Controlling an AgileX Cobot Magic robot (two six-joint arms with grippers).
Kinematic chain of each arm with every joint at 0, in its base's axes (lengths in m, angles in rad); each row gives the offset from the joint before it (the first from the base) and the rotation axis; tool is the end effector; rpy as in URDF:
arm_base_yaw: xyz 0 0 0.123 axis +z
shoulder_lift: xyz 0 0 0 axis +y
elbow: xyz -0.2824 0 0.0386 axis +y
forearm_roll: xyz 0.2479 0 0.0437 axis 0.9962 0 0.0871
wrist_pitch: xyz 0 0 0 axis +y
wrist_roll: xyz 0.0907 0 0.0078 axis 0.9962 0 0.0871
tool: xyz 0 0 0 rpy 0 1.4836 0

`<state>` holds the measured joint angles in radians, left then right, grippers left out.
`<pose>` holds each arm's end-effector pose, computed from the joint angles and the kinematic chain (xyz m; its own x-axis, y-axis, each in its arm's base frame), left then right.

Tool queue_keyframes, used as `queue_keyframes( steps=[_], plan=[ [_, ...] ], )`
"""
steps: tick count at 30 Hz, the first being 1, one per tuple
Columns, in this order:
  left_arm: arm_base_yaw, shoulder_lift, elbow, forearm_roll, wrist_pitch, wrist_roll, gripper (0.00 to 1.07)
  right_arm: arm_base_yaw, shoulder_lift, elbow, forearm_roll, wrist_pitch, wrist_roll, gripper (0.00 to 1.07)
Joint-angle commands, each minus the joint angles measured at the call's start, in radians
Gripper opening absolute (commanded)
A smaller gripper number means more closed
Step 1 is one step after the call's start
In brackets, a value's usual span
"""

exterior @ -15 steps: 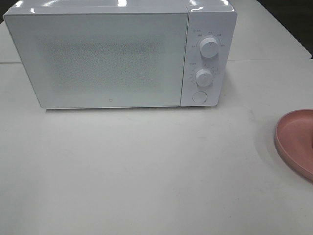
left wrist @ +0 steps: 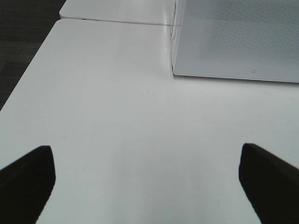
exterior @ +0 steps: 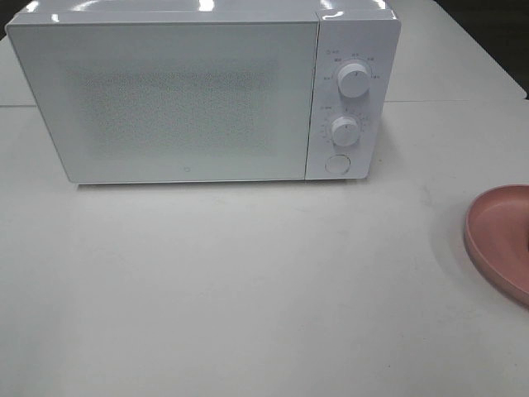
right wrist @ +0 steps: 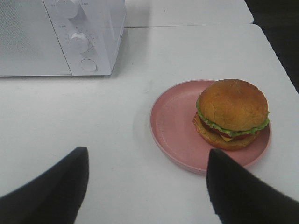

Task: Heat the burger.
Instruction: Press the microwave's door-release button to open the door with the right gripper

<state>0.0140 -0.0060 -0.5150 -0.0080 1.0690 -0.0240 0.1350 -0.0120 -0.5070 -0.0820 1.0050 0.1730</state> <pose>-0.0079 -0.0007 0.2806 -0.4442 -0.0341 -0.8953 -0.0201 0.9994 -0.0281 -0.0047 -0.0070 0.2839 -0.3893 0.0766 -0.9179 -0.0212 0.9955 0.0921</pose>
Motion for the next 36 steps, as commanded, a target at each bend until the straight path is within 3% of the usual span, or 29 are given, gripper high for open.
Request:
queue_keyframes(
  steps=[1,8,13,36],
  plan=[
    [-0.003,-0.022,0.0,-0.005,-0.001,-0.001,1.03,-0.004,-0.017,-0.001,0.002,-0.011,-0.006,0.66],
    [-0.003,-0.022,0.0,-0.005,-0.001,-0.001,1.03,-0.004,0.057,-0.021,0.004,-0.112,0.027,0.69],
    [-0.003,-0.022,0.0,-0.005,-0.001,-0.001,1.03,-0.004,0.172,-0.02,0.003,-0.207,0.029,0.79],
    [-0.003,-0.022,0.0,-0.005,-0.001,-0.001,1.03,-0.004,0.634,-0.018,0.003,-0.624,0.029,0.76]
  ],
)
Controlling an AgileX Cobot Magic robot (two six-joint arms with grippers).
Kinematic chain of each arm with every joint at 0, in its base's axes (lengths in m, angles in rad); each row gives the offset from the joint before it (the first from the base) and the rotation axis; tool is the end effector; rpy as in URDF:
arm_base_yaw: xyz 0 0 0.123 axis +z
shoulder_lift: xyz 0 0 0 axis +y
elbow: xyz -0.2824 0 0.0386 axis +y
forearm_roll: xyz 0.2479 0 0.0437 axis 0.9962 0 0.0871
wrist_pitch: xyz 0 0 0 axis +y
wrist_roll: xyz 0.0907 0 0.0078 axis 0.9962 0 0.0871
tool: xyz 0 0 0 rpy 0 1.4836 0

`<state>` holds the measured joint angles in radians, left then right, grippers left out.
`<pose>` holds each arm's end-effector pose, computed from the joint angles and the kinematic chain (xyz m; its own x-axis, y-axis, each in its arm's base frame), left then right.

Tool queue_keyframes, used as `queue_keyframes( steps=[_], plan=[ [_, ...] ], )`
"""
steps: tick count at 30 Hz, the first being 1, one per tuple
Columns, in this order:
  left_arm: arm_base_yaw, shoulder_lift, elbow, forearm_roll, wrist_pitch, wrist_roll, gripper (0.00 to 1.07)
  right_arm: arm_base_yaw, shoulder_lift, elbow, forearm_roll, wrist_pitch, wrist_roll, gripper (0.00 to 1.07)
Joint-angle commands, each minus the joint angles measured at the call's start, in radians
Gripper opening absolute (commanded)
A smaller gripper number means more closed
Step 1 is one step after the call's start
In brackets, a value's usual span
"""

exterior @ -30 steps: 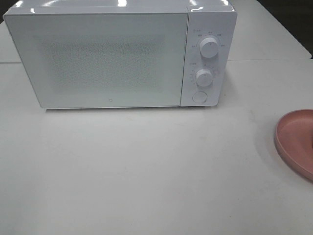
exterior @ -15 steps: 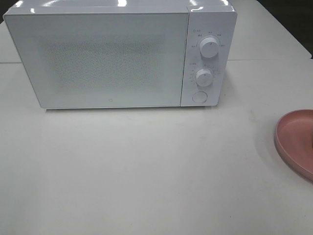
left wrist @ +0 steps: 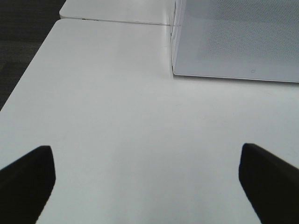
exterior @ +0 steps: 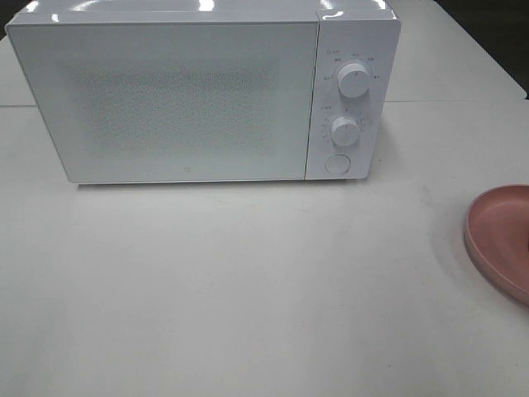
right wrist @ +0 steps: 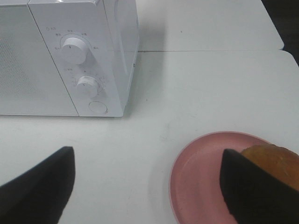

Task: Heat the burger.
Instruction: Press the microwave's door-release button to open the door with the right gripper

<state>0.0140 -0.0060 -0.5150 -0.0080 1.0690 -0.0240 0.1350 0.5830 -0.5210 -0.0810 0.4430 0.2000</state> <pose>-0.0079 -0.0007 0.2806 -0.4442 -0.0341 -0.8953 -0.0201 0.9994 -0.0281 0.1181 0.0128 0.3020 -0.4107 0.0717 -0.9089 -0.0516 0.9935 0.1017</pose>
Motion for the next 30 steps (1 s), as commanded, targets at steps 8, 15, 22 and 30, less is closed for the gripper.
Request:
queue_keyframes(
  steps=[8,15,22,30],
  plan=[
    [-0.003,-0.022,0.0,-0.005,-0.001,-0.001,1.03,-0.004,0.141,-0.004,0.013,-0.167,0.002,0.76],
    [-0.003,-0.022,0.0,-0.005,-0.001,-0.001,1.03,-0.004,0.207,-0.004,0.013,-0.236,0.002,0.76],
    [-0.003,-0.022,0.0,-0.005,-0.001,-0.001,1.03,-0.004,0.289,-0.004,0.013,-0.306,0.003,0.76],
    [-0.003,-0.022,0.0,-0.005,-0.001,-0.001,1.03,-0.004,0.391,0.032,0.021,-0.454,0.007,0.76]
  ],
)
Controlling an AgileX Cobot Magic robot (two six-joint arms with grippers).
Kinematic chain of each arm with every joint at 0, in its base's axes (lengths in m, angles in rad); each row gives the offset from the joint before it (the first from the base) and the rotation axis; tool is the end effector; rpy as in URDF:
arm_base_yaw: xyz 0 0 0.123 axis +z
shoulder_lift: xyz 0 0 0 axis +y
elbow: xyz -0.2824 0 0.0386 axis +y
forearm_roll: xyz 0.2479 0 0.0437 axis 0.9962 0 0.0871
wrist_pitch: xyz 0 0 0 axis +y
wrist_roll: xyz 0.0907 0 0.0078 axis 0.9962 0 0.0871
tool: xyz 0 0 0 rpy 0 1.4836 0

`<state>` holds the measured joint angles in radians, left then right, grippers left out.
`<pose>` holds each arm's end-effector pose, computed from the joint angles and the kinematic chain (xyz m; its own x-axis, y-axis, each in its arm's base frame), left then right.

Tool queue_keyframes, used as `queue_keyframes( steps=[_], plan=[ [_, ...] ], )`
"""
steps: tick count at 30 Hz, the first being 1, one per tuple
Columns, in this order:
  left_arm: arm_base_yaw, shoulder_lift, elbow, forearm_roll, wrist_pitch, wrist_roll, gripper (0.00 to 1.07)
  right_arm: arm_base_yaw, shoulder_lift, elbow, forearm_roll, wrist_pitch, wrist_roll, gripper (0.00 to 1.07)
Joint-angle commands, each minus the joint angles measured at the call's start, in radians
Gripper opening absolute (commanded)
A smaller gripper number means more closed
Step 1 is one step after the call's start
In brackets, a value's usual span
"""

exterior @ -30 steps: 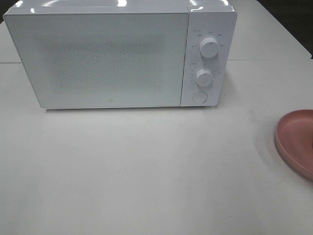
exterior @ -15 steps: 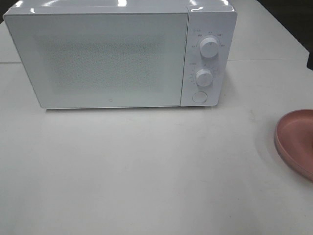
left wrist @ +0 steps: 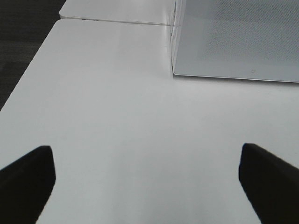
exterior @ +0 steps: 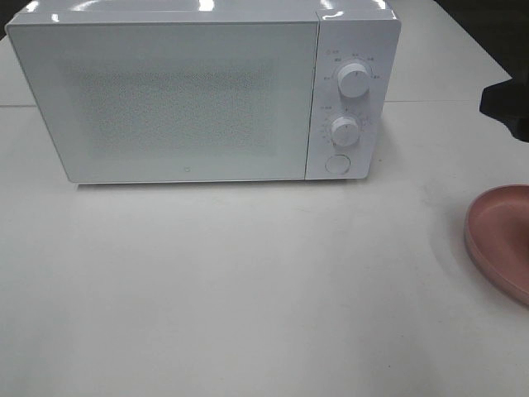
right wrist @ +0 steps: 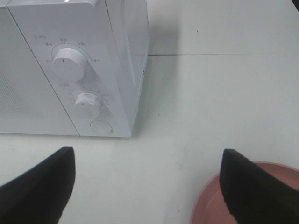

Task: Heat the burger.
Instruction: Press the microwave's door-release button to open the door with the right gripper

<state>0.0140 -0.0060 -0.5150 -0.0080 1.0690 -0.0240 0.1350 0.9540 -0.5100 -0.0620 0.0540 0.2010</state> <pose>-0.0079 -0.0007 0.2806 -0.4442 -0.0341 -0.8953 -0.0201 0.9994 -0.0281 0.1925 0.0258 0.2722 -0.4100 0.0842 -0.9082 -0.0754 0.9892 0.1258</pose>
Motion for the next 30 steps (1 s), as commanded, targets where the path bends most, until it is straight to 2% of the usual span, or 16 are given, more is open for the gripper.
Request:
queue_keyframes(
  steps=[1,11,17,30],
  plan=[
    [-0.003,-0.022,0.0,-0.005,-0.001,-0.001,1.03,-0.004,0.02,0.021,0.002,-0.065,0.006,0.76],
    [-0.003,-0.022,0.0,-0.005,-0.001,-0.001,1.03,-0.004,0.083,0.173,0.011,-0.367,-0.003,0.76],
    [-0.003,-0.022,0.0,-0.005,-0.001,-0.001,1.03,-0.004,0.086,0.28,0.107,-0.564,-0.104,0.76],
    [-0.003,-0.022,0.0,-0.005,-0.001,-0.001,1.03,-0.004,0.086,0.307,0.262,-0.653,-0.245,0.76]
  ],
)
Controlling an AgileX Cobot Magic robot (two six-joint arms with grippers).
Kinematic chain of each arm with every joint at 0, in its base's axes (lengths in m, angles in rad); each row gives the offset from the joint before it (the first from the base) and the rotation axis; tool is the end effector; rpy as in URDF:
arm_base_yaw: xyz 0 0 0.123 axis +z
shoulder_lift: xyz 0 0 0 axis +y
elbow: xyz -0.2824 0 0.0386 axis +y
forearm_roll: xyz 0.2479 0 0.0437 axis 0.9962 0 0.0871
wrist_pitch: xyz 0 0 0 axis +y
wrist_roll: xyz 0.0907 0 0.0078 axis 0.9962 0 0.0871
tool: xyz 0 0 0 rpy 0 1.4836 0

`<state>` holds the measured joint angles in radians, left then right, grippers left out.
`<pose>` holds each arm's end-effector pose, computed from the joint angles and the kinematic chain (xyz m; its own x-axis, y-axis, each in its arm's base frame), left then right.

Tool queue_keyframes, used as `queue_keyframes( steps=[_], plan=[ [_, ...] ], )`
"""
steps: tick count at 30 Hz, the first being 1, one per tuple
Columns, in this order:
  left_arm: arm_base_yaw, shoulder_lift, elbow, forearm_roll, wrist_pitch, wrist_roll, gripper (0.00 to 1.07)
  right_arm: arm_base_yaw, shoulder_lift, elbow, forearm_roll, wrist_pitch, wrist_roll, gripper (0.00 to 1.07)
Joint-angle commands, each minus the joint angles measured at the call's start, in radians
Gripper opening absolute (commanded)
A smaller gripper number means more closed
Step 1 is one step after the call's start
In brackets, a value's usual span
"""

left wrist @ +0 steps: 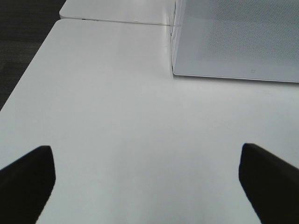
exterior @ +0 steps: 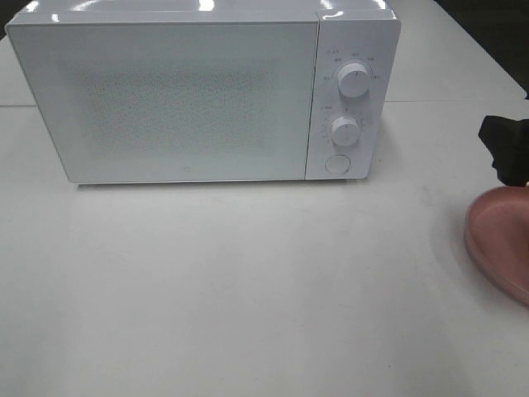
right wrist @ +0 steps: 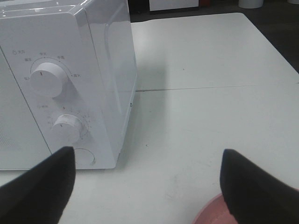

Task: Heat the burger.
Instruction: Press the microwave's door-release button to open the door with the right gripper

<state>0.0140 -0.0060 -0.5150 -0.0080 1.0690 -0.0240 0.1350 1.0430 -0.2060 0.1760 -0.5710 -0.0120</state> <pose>-0.0079 -0.0007 0.2806 -0.4442 -0.0341 -0.8953 -0.0201 0.9994 -0.0281 0.1782 0.0155 0.2147 -0.1871 0.1113 -0.9760 -0.0165 0.9931 0.1164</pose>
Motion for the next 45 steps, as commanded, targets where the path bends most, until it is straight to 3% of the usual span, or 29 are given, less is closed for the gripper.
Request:
queue_keyframes(
  steps=[1,16,29,30,32,34,45],
  plan=[
    [-0.003,-0.022,0.0,-0.005,-0.001,-0.001,1.03,-0.004,-0.003,0.003,0.024,-0.028,-0.032,0.76],
    [-0.003,-0.022,0.0,-0.005,-0.001,-0.001,1.03,0.012,0.184,0.011,0.042,-0.163,0.001,0.76],
    [-0.003,-0.022,0.0,-0.005,-0.001,-0.001,1.03,0.36,0.396,0.01,0.41,-0.431,-0.222,0.76],
    [-0.003,-0.022,0.0,-0.005,-0.001,-0.001,1.03,0.416,0.43,0.001,0.486,-0.468,-0.248,0.76],
    [-0.003,-0.022,0.0,-0.005,-0.001,-0.001,1.03,0.436,0.445,-0.003,0.512,-0.479,-0.258,0.76],
    [-0.003,-0.022,0.0,-0.005,-0.001,-0.001,1.03,0.511,0.492,-0.04,0.596,-0.516,-0.306,0.76],
    [-0.003,-0.022,0.0,-0.004,-0.001,-0.001,1.03,0.627,0.58,-0.149,0.703,-0.556,-0.367,0.76]
  ],
)
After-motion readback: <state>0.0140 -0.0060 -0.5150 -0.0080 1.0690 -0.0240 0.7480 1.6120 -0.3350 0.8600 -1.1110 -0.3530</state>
